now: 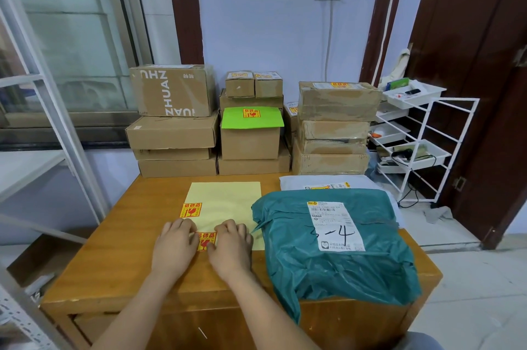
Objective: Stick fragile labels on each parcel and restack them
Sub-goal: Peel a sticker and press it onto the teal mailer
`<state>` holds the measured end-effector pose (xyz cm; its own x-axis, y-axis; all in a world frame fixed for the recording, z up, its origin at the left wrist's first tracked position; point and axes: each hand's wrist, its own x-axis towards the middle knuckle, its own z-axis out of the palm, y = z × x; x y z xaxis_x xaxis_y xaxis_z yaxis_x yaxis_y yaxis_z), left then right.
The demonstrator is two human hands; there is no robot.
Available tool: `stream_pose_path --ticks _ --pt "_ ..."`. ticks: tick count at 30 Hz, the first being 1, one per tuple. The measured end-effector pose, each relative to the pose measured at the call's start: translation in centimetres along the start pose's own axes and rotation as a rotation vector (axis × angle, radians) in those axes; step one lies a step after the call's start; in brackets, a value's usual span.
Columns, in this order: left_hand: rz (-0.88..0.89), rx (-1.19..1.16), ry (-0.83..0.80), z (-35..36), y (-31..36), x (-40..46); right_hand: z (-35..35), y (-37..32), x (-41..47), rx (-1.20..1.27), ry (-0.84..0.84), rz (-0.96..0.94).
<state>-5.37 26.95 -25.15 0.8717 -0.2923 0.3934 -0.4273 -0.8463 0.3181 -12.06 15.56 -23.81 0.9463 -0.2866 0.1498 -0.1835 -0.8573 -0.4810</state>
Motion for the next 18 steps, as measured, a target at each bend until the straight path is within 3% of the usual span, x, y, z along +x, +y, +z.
stream_pose_path --ticks 18 --pt "0.013 -0.011 0.000 0.19 -0.20 0.01 -0.03 0.05 -0.17 0.012 -0.003 -0.005"
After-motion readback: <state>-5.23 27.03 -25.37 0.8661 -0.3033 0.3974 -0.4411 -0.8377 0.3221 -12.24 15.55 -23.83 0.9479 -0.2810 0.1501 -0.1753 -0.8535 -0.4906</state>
